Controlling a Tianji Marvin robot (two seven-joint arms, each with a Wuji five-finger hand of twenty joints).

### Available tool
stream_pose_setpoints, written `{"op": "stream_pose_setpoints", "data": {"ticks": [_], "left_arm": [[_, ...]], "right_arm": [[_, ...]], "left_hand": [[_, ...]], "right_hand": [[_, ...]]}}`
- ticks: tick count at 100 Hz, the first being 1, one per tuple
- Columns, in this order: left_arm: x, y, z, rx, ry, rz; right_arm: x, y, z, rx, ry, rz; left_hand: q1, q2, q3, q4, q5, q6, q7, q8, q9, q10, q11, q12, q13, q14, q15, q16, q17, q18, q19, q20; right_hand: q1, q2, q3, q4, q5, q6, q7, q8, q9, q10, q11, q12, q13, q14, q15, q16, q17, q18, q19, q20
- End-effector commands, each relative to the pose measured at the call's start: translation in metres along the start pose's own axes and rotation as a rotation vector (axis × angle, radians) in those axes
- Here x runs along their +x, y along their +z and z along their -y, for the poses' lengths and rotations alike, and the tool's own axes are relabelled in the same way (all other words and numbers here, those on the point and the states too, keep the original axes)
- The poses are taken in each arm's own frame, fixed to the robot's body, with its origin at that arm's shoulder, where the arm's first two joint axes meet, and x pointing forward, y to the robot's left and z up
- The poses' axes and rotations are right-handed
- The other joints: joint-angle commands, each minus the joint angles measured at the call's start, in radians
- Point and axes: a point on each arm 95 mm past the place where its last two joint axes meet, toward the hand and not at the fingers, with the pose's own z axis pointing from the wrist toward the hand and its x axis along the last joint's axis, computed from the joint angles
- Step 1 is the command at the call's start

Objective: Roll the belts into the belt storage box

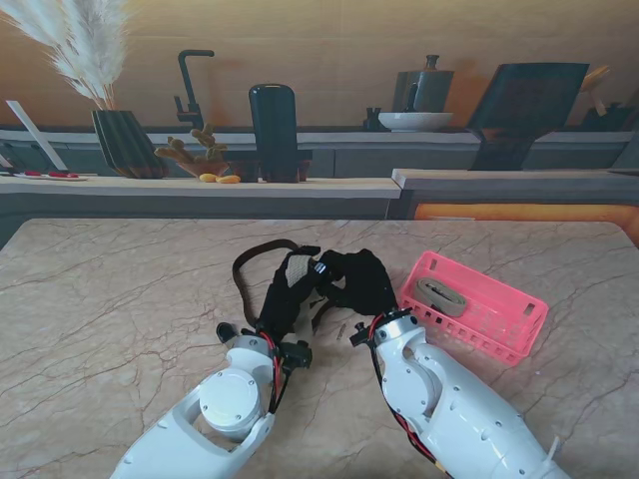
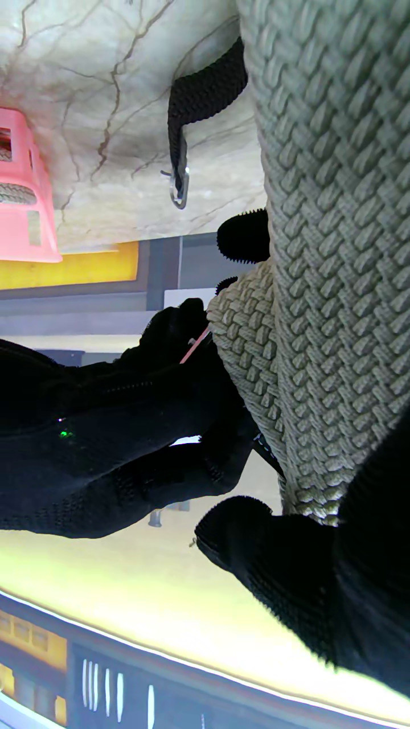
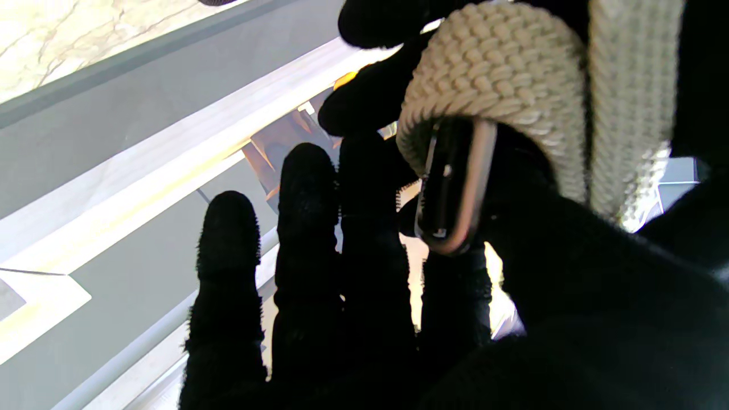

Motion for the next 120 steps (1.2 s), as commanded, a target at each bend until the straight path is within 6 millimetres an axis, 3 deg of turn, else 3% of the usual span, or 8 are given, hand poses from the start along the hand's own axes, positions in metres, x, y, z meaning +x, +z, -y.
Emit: {"op": "stream_pose_setpoints", "data": {"ticks": [1,23,29,34,50,88,102,120], "left_arm": [[0.002,-0.003,-0.014,-0.006,-0.032,-0.005],[0.011,-0.004,-0.015,0.051,-0.091,-0.02],[0.013,-0.005,-0.014,0.059,-0.107,-0.023],[0.015,-0.006,-0.013,0.063,-0.117,-0.026],[0.016,-0.006,-0.008,0.082,-0.101,-0.046],[0.013,-0.003,0.004,0.092,-0.133,-0.004],[0.012,-0.002,0.004,0.095,-0.153,0.015],[0.011,-0.001,0.004,0.102,-0.131,0.019]], "right_arm": [[0.012,0.005,0.009,0.023,0.022,-0.032],[0.014,0.006,0.019,0.073,0.042,-0.04],[0.014,0.006,0.02,0.089,0.043,-0.047],[0.014,0.004,0.021,0.111,0.041,-0.048],[0.008,-0.004,0.012,0.156,-0.022,-0.051],[-0.003,-0.02,-0.012,0.113,-0.083,-0.019],[-0.006,-0.023,-0.018,0.093,-0.099,-0.019],[-0.005,-0.021,-0.015,0.069,-0.057,-0.009]], "left_hand": [[-0.044,-0.04,0.053,0.011,-0.016,-0.008,-0.019,-0.014,-0.006,-0.027,0.01,-0.004,0.02,-0.054,0.003,-0.005,0.043,-0.062,-0.018,-0.026],[0.125,0.059,0.154,-0.002,0.051,-0.022,0.11,0.011,0.074,-0.049,0.055,0.018,0.114,-0.085,0.042,-0.02,0.182,-0.146,-0.058,-0.088],[0.506,0.154,-0.306,-0.011,0.107,-0.062,0.206,-0.053,0.147,-0.054,0.061,0.021,0.163,-0.08,0.063,-0.029,0.213,-0.131,-0.027,-0.107],[0.593,0.21,-0.378,-0.016,0.136,-0.08,0.243,-0.065,0.179,-0.054,0.063,0.02,0.173,-0.071,0.07,-0.028,0.207,-0.107,-0.018,-0.103],[0.594,0.253,-0.396,-0.017,0.173,-0.103,0.27,-0.052,0.201,-0.049,0.067,0.021,0.124,-0.04,0.095,0.016,0.042,0.004,0.082,-0.008],[0.615,0.228,-0.389,-0.012,0.213,-0.144,0.327,0.026,0.276,-0.059,0.084,0.024,0.185,-0.052,0.111,0.039,0.037,-0.009,0.119,0.028],[0.611,0.227,-0.39,-0.013,0.214,-0.144,0.325,0.027,0.262,-0.058,0.083,0.025,0.166,-0.047,0.107,0.041,0.017,-0.01,0.117,0.03],[0.603,0.217,-0.392,-0.014,0.209,-0.157,0.322,0.032,0.226,-0.066,0.071,0.022,0.131,-0.048,0.089,0.037,-0.002,-0.008,0.103,0.027]], "right_hand": [[0.01,0.01,0.02,-0.02,0.018,-0.118,0.03,-0.031,0.045,-0.011,-0.011,-0.021,0.017,-0.049,0.024,0.0,0.002,-0.031,0.031,-0.017],[0.008,0.003,0.015,-0.02,0.016,-0.109,0.027,-0.058,0.052,-0.01,-0.042,-0.037,0.005,-0.028,-0.037,-0.035,-0.018,-0.012,0.025,-0.037],[-0.007,-0.004,0.004,-0.021,-0.001,-0.083,0.021,-0.054,0.03,0.007,-0.048,-0.029,-0.009,-0.017,-0.061,-0.044,-0.036,-0.003,0.012,-0.042],[-0.047,-0.023,-0.005,-0.024,-0.046,-0.042,-0.01,-0.032,-0.029,0.035,-0.051,-0.007,-0.038,-0.001,-0.087,-0.047,-0.058,0.006,-0.011,-0.042],[-0.204,-0.072,-0.008,0.1,-0.128,0.123,-0.335,0.246,-0.231,0.101,-0.054,0.05,-0.14,0.047,-0.136,-0.028,-0.111,0.029,-0.092,0.004],[-0.223,-0.015,-0.21,0.123,-0.325,0.196,-0.433,0.302,-0.437,0.129,-0.013,0.085,-0.184,0.039,-0.17,-0.024,-0.124,0.009,-0.134,0.029],[-0.226,0.021,-0.025,0.128,-0.273,0.119,-0.324,0.361,-0.381,0.099,0.005,0.083,-0.145,0.025,-0.15,-0.018,-0.102,0.002,-0.134,0.041],[-0.039,0.195,-0.207,0.012,-0.195,-0.023,-0.065,0.105,-0.21,0.049,-0.009,0.063,-0.087,0.009,-0.137,-0.018,-0.084,0.002,-0.122,0.039]]}}
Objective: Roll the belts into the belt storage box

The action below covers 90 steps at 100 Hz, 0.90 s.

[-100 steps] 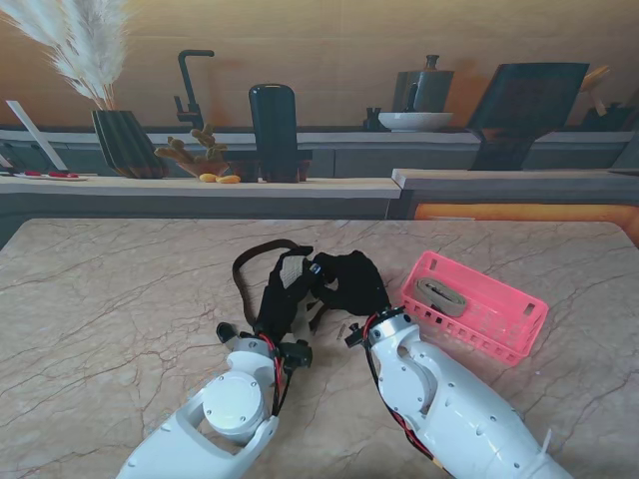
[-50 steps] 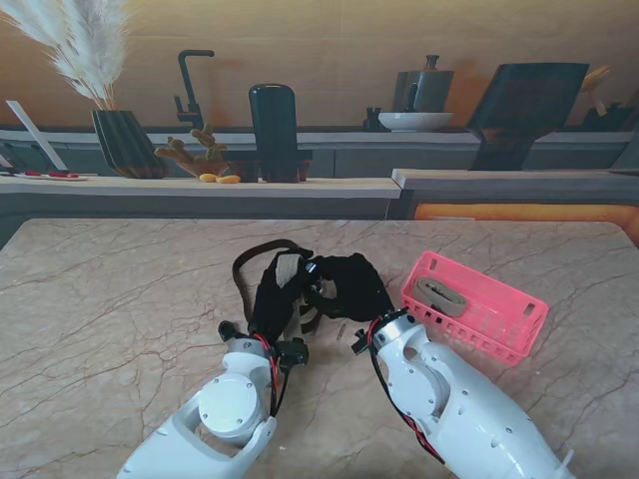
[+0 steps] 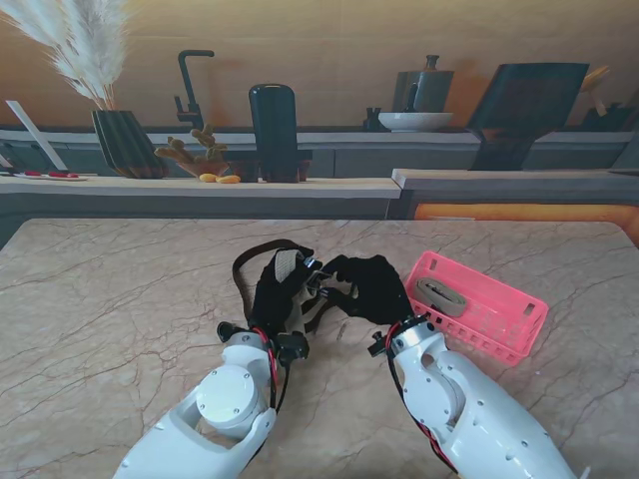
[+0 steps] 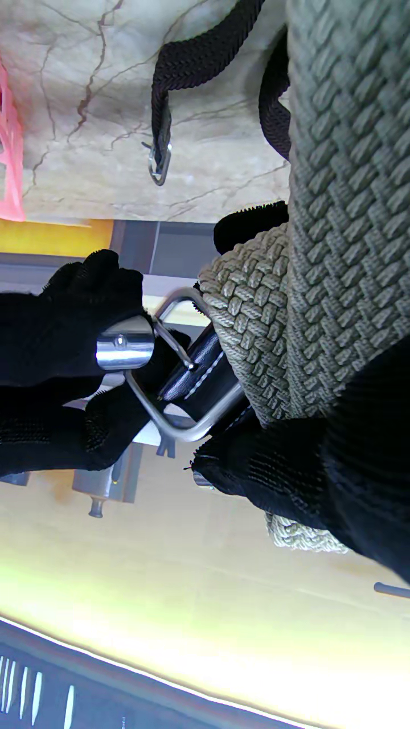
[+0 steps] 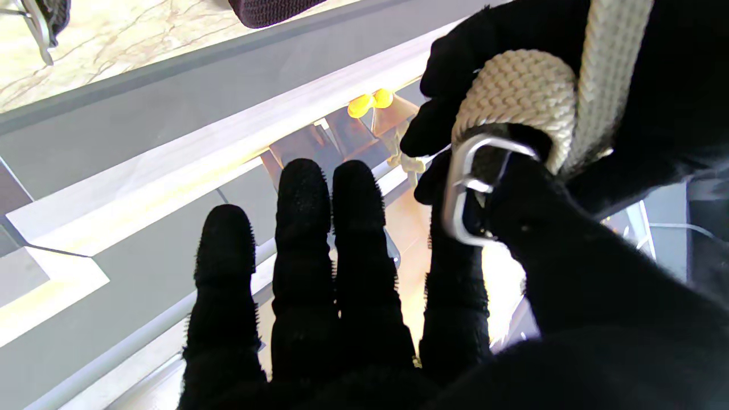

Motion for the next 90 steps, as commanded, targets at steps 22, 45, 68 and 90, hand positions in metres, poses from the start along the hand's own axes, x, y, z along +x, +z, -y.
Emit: {"op": "stream_pose_setpoints", "data": {"ticks": [22,45,68,90], "left_arm": [[0.002,-0.003,-0.002,-0.013,-0.014,-0.01],[0.0,-0.004,-0.008,-0.032,-0.03,-0.014],[-0.002,-0.005,-0.014,-0.047,-0.03,-0.019],[0.001,-0.006,-0.013,-0.017,-0.049,-0.014]], "right_arm": [[0.005,0.007,0.005,-0.03,0.027,-0.007],[0.012,0.014,0.016,-0.009,0.041,-0.022],[0.017,0.021,0.023,0.003,0.029,-0.043],[0.017,0.012,0.017,0.087,-0.007,-0.066]], "left_hand": [[0.064,0.055,0.032,-0.004,0.008,-0.063,0.005,-0.001,-0.023,-0.049,0.017,0.004,-0.017,-0.058,-0.005,0.007,-0.007,-0.025,0.013,0.018],[-0.068,-0.038,0.109,0.012,-0.026,-0.04,-0.044,-0.018,-0.046,-0.052,0.007,-0.001,-0.02,-0.072,-0.035,-0.014,0.033,-0.065,-0.047,-0.015],[-0.45,-0.215,0.658,0.001,-0.038,0.013,-0.124,0.024,-0.058,-0.051,0.013,0.003,0.007,-0.081,-0.042,-0.026,0.124,-0.112,-0.113,-0.069],[0.091,0.048,0.081,-0.001,0.024,-0.052,0.067,-0.029,0.063,-0.049,0.035,0.076,0.071,-0.061,0.031,-0.006,0.125,-0.045,-0.02,-0.05]], "right_hand": [[0.073,0.055,-0.028,-0.014,0.137,-0.064,0.121,-0.043,0.181,-0.039,0.03,-0.003,0.07,-0.04,0.042,0.015,0.021,-0.013,0.018,0.014],[0.101,0.03,0.008,-0.032,0.187,-0.065,0.145,-0.052,0.232,-0.03,0.054,-0.004,0.09,-0.047,0.066,0.015,0.028,-0.011,0.043,0.007],[0.096,0.023,0.013,-0.035,0.192,-0.06,0.143,-0.059,0.247,-0.03,0.049,-0.013,0.093,-0.038,0.078,0.014,0.026,-0.004,0.062,0.002],[-0.108,-0.176,0.146,-0.036,0.137,0.054,-0.001,0.031,0.128,0.02,0.032,0.009,0.025,-0.003,0.057,0.025,-0.013,0.012,0.033,-0.019]]}}
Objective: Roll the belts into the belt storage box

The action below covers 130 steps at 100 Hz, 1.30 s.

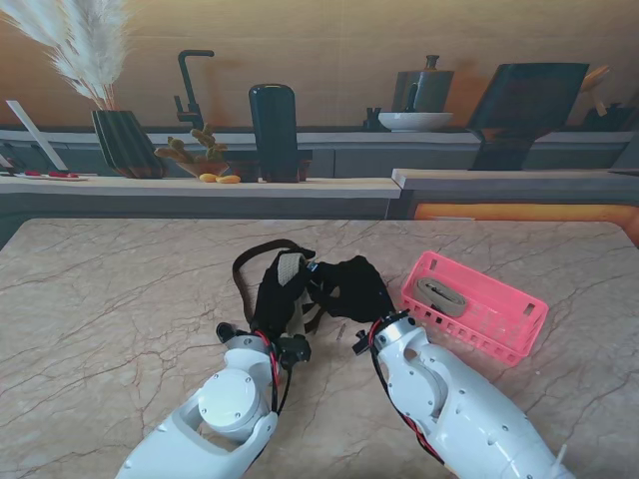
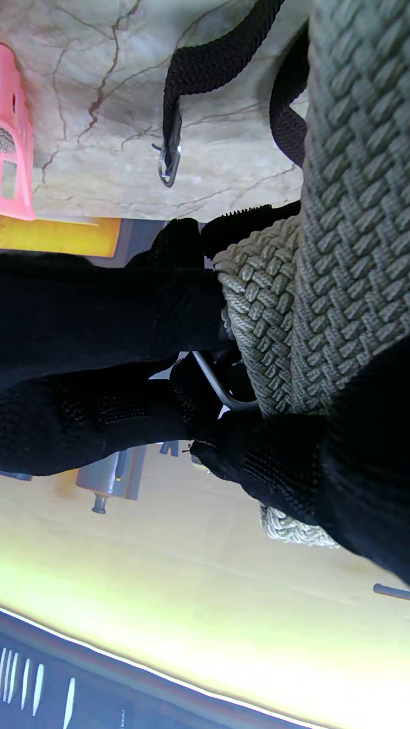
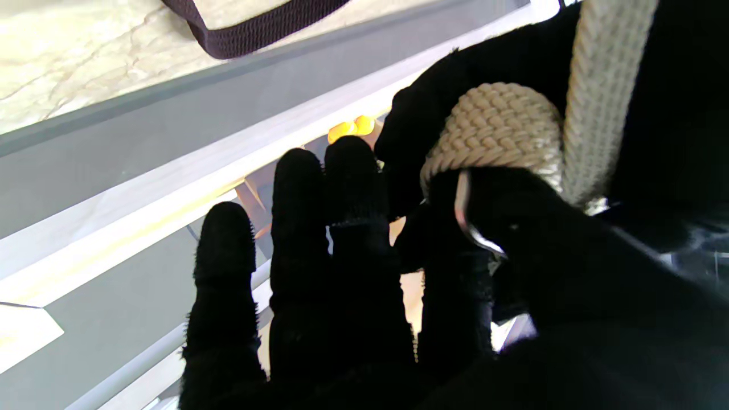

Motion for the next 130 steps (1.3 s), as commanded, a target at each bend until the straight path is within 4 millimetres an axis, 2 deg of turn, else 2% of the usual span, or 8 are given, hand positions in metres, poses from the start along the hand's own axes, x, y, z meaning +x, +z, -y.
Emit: {"op": "stream_pose_setpoints", "data": {"ticks": [1,5,19,43,61,90,112,130], "left_arm": [[0.005,-0.003,-0.01,-0.006,-0.031,-0.008],[0.005,-0.003,-0.009,0.006,-0.03,-0.013],[0.008,-0.003,-0.006,0.025,-0.048,-0.025],[0.009,-0.002,-0.001,0.021,-0.043,-0.033],[0.009,-0.001,0.004,0.011,-0.033,-0.018],[0.003,0.008,0.007,-0.019,0.159,-0.039],[-0.004,0.018,0.008,-0.048,0.381,-0.119],[-0.011,0.027,0.012,-0.084,0.608,-0.219]], "right_arm": [[0.007,-0.008,-0.001,0.037,-0.034,-0.029],[0.006,-0.012,-0.004,0.068,-0.078,-0.024],[0.0,-0.022,-0.01,0.093,-0.189,0.027],[-0.01,-0.029,-0.018,0.039,-0.201,0.136],[-0.016,-0.041,-0.031,-0.012,-0.211,0.158],[-0.014,-0.054,-0.054,-0.09,-0.229,0.112],[-0.007,-0.054,-0.064,-0.119,-0.198,0.077],[-0.004,-0.048,-0.059,-0.081,-0.166,0.101]], "left_hand": [[0.086,0.102,-0.017,-0.002,0.034,-0.054,0.054,-0.001,0.039,-0.034,0.037,0.008,0.07,-0.019,0.085,0.022,0.003,-0.019,0.073,0.029],[0.086,0.109,-0.016,-0.004,0.031,-0.058,0.061,0.001,0.034,-0.037,0.043,0.001,0.064,-0.02,0.089,0.024,-0.019,-0.014,0.089,0.042],[0.086,0.115,-0.029,-0.006,0.026,-0.074,0.076,0.012,0.03,-0.048,0.043,-0.012,0.049,-0.025,0.083,0.022,-0.06,-0.008,0.106,0.062],[0.086,0.096,-0.019,-0.004,0.043,-0.093,0.081,0.026,0.055,-0.058,0.049,-0.006,0.046,-0.027,0.076,0.024,-0.082,-0.001,0.095,0.068],[0.067,0.073,-0.049,0.006,0.053,-0.116,0.081,0.069,0.07,-0.088,0.29,0.35,0.064,-0.025,0.165,0.132,-0.121,0.021,0.053,0.074],[-0.381,-0.35,0.582,-0.009,0.026,-0.055,0.154,0.21,0.095,-0.097,0.576,0.637,0.383,-0.083,0.488,0.225,0.215,0.02,0.312,0.056],[-0.423,-0.402,0.731,-0.012,0.015,0.033,0.012,0.147,0.092,-0.087,0.602,0.669,0.599,-0.261,0.775,0.371,0.48,-0.027,0.583,0.013],[-0.451,-0.437,0.727,-0.023,-0.148,0.126,-0.335,-0.063,0.046,-0.062,0.564,0.642,0.602,-0.276,0.853,0.364,0.515,-0.036,0.614,0.03]], "right_hand": [[-0.114,-0.104,0.007,-0.031,-0.044,0.062,-0.155,0.068,-0.087,0.01,-0.042,0.021,-0.042,-0.017,-0.015,0.022,-0.026,0.007,-0.014,-0.002],[-0.166,-0.098,-0.019,0.057,-0.056,0.094,-0.267,0.196,-0.127,0.007,-0.063,0.027,-0.058,-0.021,-0.039,0.027,-0.03,-0.004,-0.044,0.017],[-0.27,0.003,-0.262,0.09,-0.134,0.184,-0.394,0.243,-0.227,0.045,-0.091,0.045,-0.099,0.009,-0.076,0.033,-0.043,0.005,-0.086,0.033],[-0.372,0.095,-0.276,0.108,-0.198,0.241,-0.464,0.255,-0.314,0.089,-0.069,0.055,-0.149,0.035,-0.059,0.045,-0.07,0.008,-0.092,0.05],[-0.324,0.094,-0.267,0.114,-0.191,0.214,-0.453,0.273,-0.3,0.068,-0.059,0.053,-0.134,0.019,-0.056,0.04,-0.059,-0.004,-0.084,0.052],[-0.291,0.105,-0.242,0.119,-0.212,0.181,-0.44,0.284,-0.303,0.041,-0.064,0.046,-0.128,-0.008,-0.068,0.031,-0.052,-0.021,-0.087,0.046],[-0.303,0.099,-0.231,0.116,-0.214,0.175,-0.447,0.275,-0.298,0.039,-0.075,0.039,-0.122,-0.012,-0.081,0.024,-0.043,-0.022,-0.091,0.044],[-0.366,0.109,-0.255,0.115,-0.154,0.231,-0.487,0.248,-0.264,0.078,-0.1,0.032,-0.109,0.028,-0.089,0.03,-0.037,0.02,-0.098,0.052]]}}
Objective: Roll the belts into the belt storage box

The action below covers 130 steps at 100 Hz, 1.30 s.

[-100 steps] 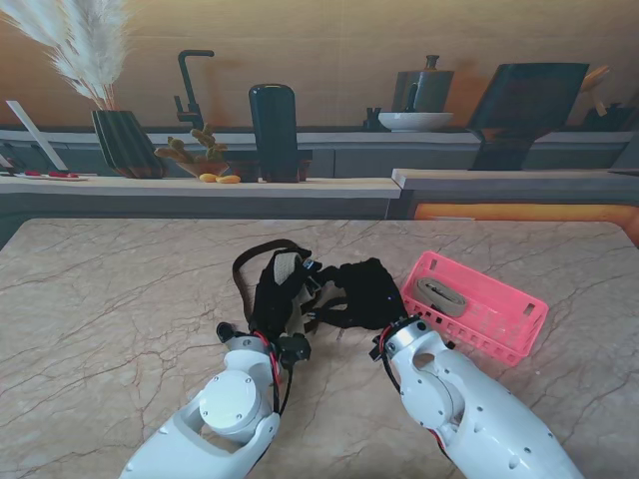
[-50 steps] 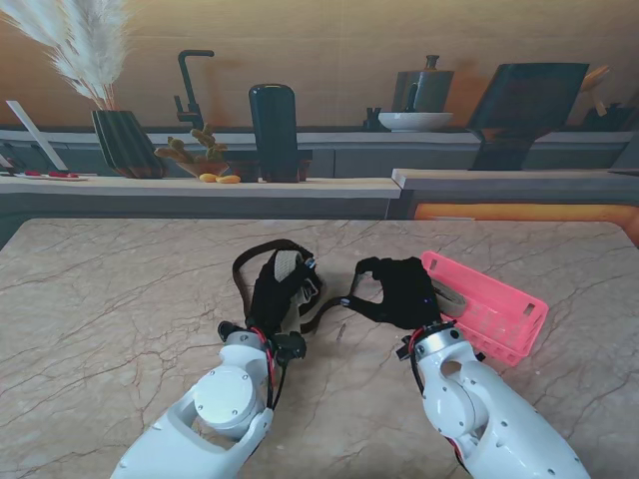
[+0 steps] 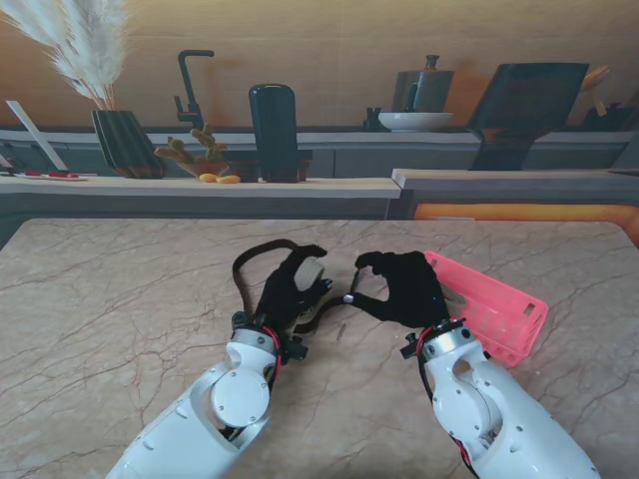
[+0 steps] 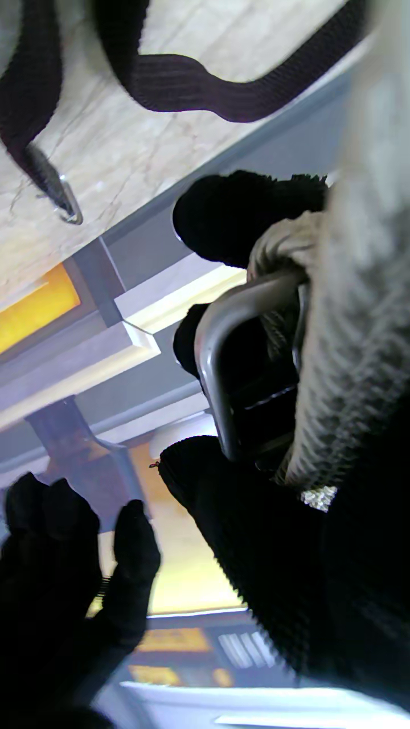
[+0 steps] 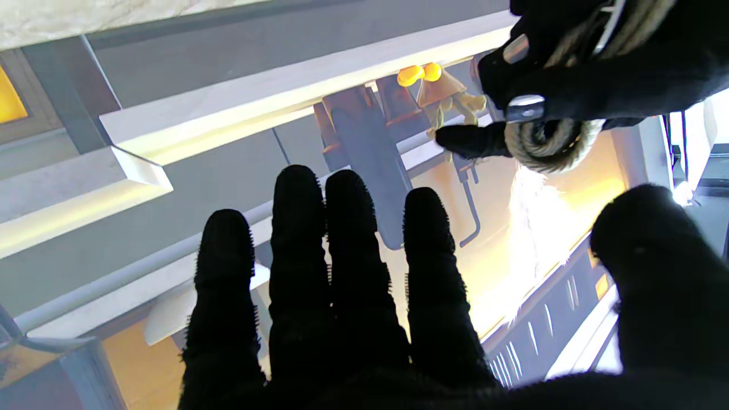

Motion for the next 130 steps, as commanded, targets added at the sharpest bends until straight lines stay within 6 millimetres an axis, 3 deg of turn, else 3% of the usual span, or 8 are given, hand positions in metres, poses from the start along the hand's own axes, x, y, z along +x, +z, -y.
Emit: {"op": "stream_pose_setpoints", "data": {"ticks": [1,46,81,92,100,110,118,130], "left_arm": [[-0.002,0.003,0.004,-0.004,0.016,-0.013],[-0.012,0.008,0.002,-0.098,0.278,-0.158],[-0.012,0.008,-0.001,-0.122,0.295,-0.167],[-0.011,0.007,-0.001,-0.126,0.295,-0.171],[-0.011,0.008,-0.001,-0.129,0.301,-0.171],[-0.012,0.008,-0.002,-0.133,0.301,-0.159],[-0.013,0.008,-0.001,-0.145,0.296,-0.146],[-0.015,0.006,0.0,-0.18,0.304,-0.142]], "right_arm": [[0.007,0.003,0.002,0.009,0.008,0.003],[0.019,0.032,0.029,0.151,0.182,0.102],[0.029,0.042,0.041,0.205,0.226,0.086],[0.031,0.044,0.046,0.224,0.243,0.091],[0.033,0.045,0.048,0.247,0.26,0.094],[0.036,0.045,0.048,0.264,0.283,0.097],[0.036,0.044,0.046,0.269,0.285,0.1],[0.034,0.043,0.038,0.223,0.322,0.127]], "left_hand": [[-0.048,-0.043,0.032,-0.027,-0.097,0.019,-0.108,-0.061,-0.043,0.008,-0.011,-0.013,0.063,-0.086,0.139,0.064,0.03,-0.034,0.056,0.007],[-0.189,-0.054,0.061,-0.007,-0.156,0.04,-0.235,-0.166,-0.099,0.044,-0.047,-0.125,0.065,-0.095,0.212,0.034,0.05,-0.027,0.104,0.008],[-0.184,-0.053,0.062,-0.007,-0.156,0.041,-0.232,-0.166,-0.096,0.046,-0.046,-0.128,0.064,-0.088,0.214,0.026,0.04,-0.017,0.103,0.001],[-0.185,-0.052,0.063,-0.007,-0.156,0.04,-0.23,-0.165,-0.095,0.047,-0.046,-0.128,0.064,-0.088,0.214,0.026,0.039,-0.016,0.103,0.0],[-0.187,-0.05,0.062,-0.007,-0.155,0.041,-0.226,-0.163,-0.092,0.05,-0.048,-0.129,0.064,-0.088,0.214,0.025,0.037,-0.015,0.102,-0.001],[-0.188,-0.042,0.052,-0.008,-0.157,0.04,-0.215,-0.157,-0.101,0.057,-0.082,-0.148,0.063,-0.084,0.204,0.02,0.025,-0.009,0.096,-0.005],[-0.195,-0.032,0.033,-0.007,-0.157,0.029,-0.231,-0.166,-0.145,0.069,-0.197,-0.238,0.029,-0.022,0.111,0.033,-0.066,0.029,0.035,0.006],[-0.231,0.002,-0.023,-0.007,-0.151,-0.001,-0.275,-0.188,-0.269,0.089,-0.443,-0.444,-0.242,0.16,-0.182,0.067,-0.375,0.106,-0.236,0.075]], "right_hand": [[-0.053,0.03,-0.009,0.04,0.027,0.035,-0.033,-0.011,0.019,0.03,-0.024,-0.014,-0.001,0.007,-0.019,0.0,0.003,0.028,-0.014,0.019],[-0.12,0.043,-0.034,0.042,0.231,0.064,-0.059,0.016,0.188,0.068,-0.014,0.003,0.134,0.071,0.036,0.038,0.055,0.117,0.009,0.048],[0.184,0.047,-0.138,0.067,0.318,-0.039,0.07,0.052,0.305,0.025,0.044,0.006,0.216,0.044,0.133,0.075,0.069,0.116,0.053,0.036],[0.199,-0.035,0.1,-0.019,0.304,-0.057,0.148,-0.085,0.324,0.018,0.031,-0.003,0.226,0.038,0.133,0.073,0.074,0.116,0.057,0.031],[0.309,-0.097,0.165,-0.069,0.261,-0.096,0.324,-0.24,0.355,0.006,0.026,-0.011,0.244,0.03,0.137,0.071,0.079,0.11,0.059,0.03],[0.437,-0.128,0.222,-0.11,0.315,-0.107,0.386,-0.275,0.415,0.005,0.032,-0.013,0.278,0.029,0.152,0.074,0.093,0.102,0.065,0.03],[0.45,-0.12,0.222,-0.12,0.315,-0.141,0.398,-0.269,0.415,-0.01,0.03,-0.012,0.279,0.013,0.154,0.075,0.097,0.077,0.069,0.03],[0.444,-0.11,0.22,-0.122,0.305,-0.2,0.406,-0.249,0.41,-0.035,0.025,-0.011,0.274,-0.009,0.15,0.073,0.098,0.06,0.072,0.028]]}}
